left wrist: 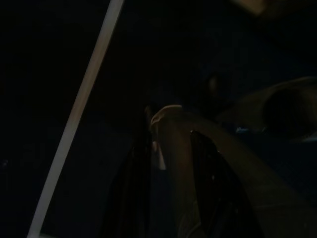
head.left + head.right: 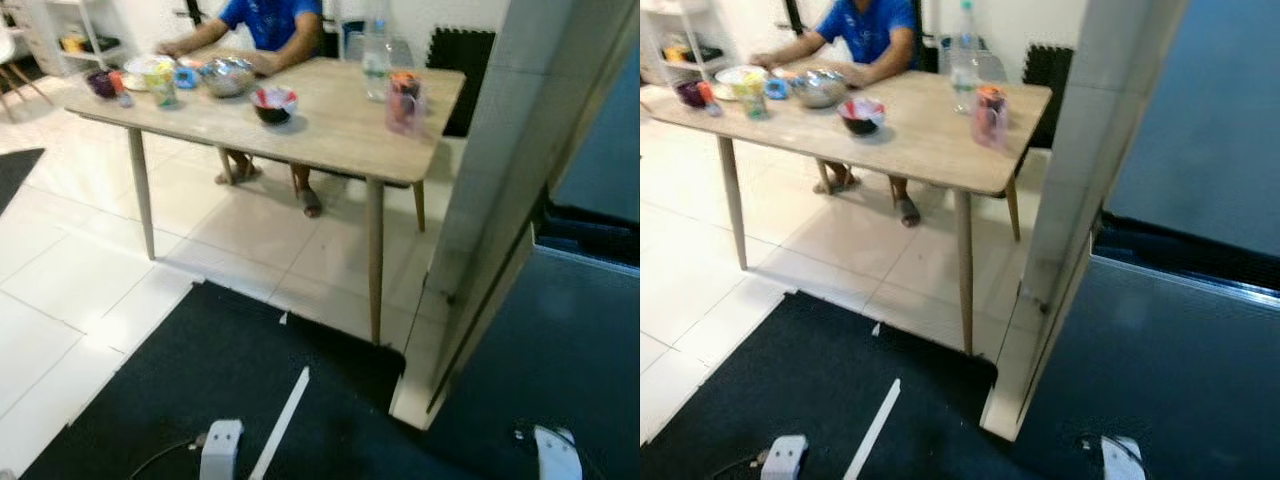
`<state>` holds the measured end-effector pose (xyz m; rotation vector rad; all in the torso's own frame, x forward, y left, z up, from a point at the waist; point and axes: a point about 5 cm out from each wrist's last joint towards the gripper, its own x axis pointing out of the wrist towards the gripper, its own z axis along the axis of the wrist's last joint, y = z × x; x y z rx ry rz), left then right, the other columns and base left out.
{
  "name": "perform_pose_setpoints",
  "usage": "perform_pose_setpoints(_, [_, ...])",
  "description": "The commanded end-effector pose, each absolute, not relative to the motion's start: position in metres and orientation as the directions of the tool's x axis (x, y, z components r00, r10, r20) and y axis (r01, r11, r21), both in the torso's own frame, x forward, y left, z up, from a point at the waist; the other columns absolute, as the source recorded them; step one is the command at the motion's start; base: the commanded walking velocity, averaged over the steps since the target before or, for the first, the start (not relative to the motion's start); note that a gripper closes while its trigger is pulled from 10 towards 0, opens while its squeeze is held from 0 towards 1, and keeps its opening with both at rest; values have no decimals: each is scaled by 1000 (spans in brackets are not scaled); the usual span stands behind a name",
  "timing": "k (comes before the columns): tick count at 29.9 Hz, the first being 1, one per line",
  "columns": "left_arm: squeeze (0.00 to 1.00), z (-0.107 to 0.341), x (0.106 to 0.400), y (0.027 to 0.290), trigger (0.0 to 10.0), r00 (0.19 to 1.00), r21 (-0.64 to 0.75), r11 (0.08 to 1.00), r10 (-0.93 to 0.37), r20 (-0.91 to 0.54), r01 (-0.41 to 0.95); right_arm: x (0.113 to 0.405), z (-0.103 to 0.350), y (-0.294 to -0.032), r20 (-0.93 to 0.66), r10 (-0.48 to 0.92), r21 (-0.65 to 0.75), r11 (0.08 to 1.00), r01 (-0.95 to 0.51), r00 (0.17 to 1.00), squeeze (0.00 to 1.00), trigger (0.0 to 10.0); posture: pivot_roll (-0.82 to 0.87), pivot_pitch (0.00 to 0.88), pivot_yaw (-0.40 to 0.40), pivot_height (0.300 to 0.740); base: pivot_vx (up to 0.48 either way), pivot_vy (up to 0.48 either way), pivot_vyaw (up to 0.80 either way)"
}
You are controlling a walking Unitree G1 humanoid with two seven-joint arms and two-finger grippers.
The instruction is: Restocking fridge
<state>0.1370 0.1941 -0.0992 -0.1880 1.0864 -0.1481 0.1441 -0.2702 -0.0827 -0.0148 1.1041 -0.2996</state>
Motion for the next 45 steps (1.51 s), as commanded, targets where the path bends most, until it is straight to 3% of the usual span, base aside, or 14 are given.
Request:
perform_pose_setpoints(1, [0,-99,136,198,10000,456,-216,976,-196,-868,10,133,-88,-268,-893,-242,-154,956,249,379,0,10000,13,0,0,740,0,0,-788])
perform_pose_setpoints(12, [0,-99,136,198,10000,455,-215,976,-199,-868,17,144,-82,-270,-862,-249,-144,955,259,441,0,10000,12,0,1,740,0,0,-430])
perform_pose_setpoints(15, [0,-99,136,198,10000,455,-213,977,-200,-868,23,173,-69,-269,-796,-198,-12,950,312,572,0,10000,12,0,2,740,0,0,0])
perform_pose_setpoints(16, [0,-99,136,198,10000,455,-212,977,-200,-868,25,192,-58,-270,-740,-167,82,939,333,652,0,10000,12,0,2,740,0,0,0])
perform_pose_setpoints(18, [0,-99,136,198,10000,455,-211,977,-200,-868,26,202,-52,-270,-707,-152,132,931,340,690,0,10000,12,0,2,740,0,0,0])
perform_pose_setpoints(20, [0,-99,136,198,10000,454,-210,977,-199,-869,27,236,-29,-269,-601,-111,235,922,307,792,0,10000,12,0,2,740,0,0,0])
perform_pose_setpoints(32, [0,-99,136,197,10000,450,-215,976,-201,-870,21,307,43,-274,-307,-106,315,926,207,946,0,10000,15,0,4,740,0,0,0])
perform_pose_setpoints(40, [0,-99,136,197,10000,453,-218,976,-202,-868,18,301,32,-268,-368,-77,274,943,187,927,0,10000,17,0,-4,740,0,0,0])
perform_pose_setpoints(42, [0,-99,136,197,10000,454,-219,976,-203,-867,16,289,16,-266,-438,-83,251,945,210,895,0,10000,16,0,-3,740,0,0,0])
perform_pose_setpoints(45, [0,-99,136,197,10000,454,-223,975,-205,-867,14,242,-28,-264,-639,-107,138,958,251,762,0,10000,15,0,-1,740,0,0,0])
